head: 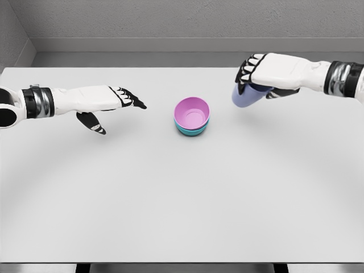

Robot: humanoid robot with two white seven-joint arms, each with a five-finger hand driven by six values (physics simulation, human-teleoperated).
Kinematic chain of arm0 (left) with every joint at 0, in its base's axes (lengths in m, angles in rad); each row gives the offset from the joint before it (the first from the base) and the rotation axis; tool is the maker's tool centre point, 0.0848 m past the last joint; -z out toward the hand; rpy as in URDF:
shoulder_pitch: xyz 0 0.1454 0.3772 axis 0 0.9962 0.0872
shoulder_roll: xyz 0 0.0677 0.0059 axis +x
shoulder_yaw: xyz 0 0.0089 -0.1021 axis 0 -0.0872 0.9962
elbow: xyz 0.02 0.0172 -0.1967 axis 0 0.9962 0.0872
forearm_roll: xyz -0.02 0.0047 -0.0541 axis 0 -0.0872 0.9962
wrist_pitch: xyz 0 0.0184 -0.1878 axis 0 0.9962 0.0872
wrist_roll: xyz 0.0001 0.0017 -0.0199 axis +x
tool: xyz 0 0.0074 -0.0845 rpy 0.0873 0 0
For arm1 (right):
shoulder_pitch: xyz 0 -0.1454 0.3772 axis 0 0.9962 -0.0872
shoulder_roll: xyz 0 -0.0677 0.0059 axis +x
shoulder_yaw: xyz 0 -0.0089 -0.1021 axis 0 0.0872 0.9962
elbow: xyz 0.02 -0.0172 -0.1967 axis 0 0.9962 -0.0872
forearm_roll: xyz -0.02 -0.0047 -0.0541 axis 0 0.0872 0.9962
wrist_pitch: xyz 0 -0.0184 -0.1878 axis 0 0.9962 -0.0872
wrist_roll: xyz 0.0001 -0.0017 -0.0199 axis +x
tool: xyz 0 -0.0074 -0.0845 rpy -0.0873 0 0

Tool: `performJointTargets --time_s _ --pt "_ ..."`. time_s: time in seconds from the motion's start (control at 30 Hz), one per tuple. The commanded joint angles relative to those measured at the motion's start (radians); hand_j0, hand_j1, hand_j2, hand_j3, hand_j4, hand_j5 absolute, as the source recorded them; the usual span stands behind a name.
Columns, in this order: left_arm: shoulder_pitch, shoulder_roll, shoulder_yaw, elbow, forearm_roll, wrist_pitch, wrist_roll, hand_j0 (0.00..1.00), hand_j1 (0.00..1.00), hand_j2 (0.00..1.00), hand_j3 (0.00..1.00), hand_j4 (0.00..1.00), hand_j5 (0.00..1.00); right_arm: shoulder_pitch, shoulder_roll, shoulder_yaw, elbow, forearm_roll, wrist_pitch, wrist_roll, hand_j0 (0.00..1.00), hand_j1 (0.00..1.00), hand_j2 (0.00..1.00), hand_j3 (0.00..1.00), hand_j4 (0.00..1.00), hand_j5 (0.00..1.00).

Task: Stacking bowl and cup with both arms

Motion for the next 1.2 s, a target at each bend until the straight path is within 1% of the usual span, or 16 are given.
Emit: performJointTargets --time_s 0.0,0.17,0.4,0.47,0.63,0.7,0.73,0.77,0.87,0.93,1.17 --pt "0.0 0.001 0.001 0.0 0.006 0.002 0.0 1.0 1.0 1.0 1.0 1.0 1.0 0.0 0.006 0.001 -0.018 -0.005 0.003 -0.001 0.49 0.49 0.49 0.49 0.49 0.49" --pt "0.002 0.001 0.001 0.0 0.006 0.002 0.0 1.0 1.0 1.0 1.0 1.0 1.0 -0.018 0.026 0.011 -0.047 -0.005 0.003 -0.001 0.51 0.51 0.51 0.51 0.51 0.51" --pt "0.002 0.001 0.001 0.0 0.005 0.002 0.0 1.0 1.0 1.0 1.0 1.0 1.0 -0.057 0.072 0.076 -0.054 -0.003 0.003 -0.001 0.53 0.53 0.53 0.53 0.53 0.53" --pt "0.0 0.001 0.001 0.001 0.006 0.002 0.0 1.0 1.0 1.0 1.0 1.0 1.0 -0.063 0.075 0.092 -0.081 -0.003 0.003 -0.001 0.53 0.53 0.53 0.53 0.53 0.53" --pt "0.002 0.001 0.001 0.001 0.005 0.002 0.0 1.0 1.0 1.0 1.0 1.0 1.0 -0.077 0.09 0.092 -0.108 -0.003 0.003 -0.001 0.53 0.53 0.53 0.53 0.53 0.53" --pt "0.002 0.001 0.001 0.001 0.005 0.002 0.0 1.0 1.0 1.0 1.0 1.0 1.0 -0.081 0.093 0.095 -0.143 -0.005 0.003 -0.001 0.54 0.54 0.54 0.54 0.54 0.54" --pt "0.002 0.001 0.001 0.0 0.005 0.002 0.0 1.0 1.0 1.0 1.0 1.0 1.0 -0.084 0.096 0.112 -0.154 -0.003 0.003 -0.001 0.54 0.54 0.54 0.54 0.54 0.54" --pt "0.002 0.001 0.001 0.0 0.005 0.002 0.0 1.0 1.0 1.0 1.0 1.0 1.0 -0.087 0.104 0.13 -0.156 -0.003 0.003 -0.001 0.55 0.55 0.55 0.55 0.55 0.55" --pt "0.002 0.001 0.001 0.001 0.005 0.002 0.0 1.0 1.0 1.0 1.0 1.0 1.0 -0.086 0.112 0.136 -0.153 -0.002 0.003 -0.001 0.55 0.55 0.55 0.55 0.55 0.55" --pt "0.002 0.001 0.001 0.001 0.005 0.002 0.0 1.0 1.0 1.0 1.0 1.0 1.0 -0.087 0.119 0.162 -0.145 0.001 0.003 -0.001 0.54 0.54 0.54 0.54 0.54 0.54" --pt "0.002 0.001 0.001 0.001 0.005 0.002 0.0 1.0 1.0 1.0 1.0 1.0 1.0 -0.086 0.147 0.176 -0.111 0.008 0.003 -0.001 0.55 0.55 0.55 0.55 0.55 0.55"
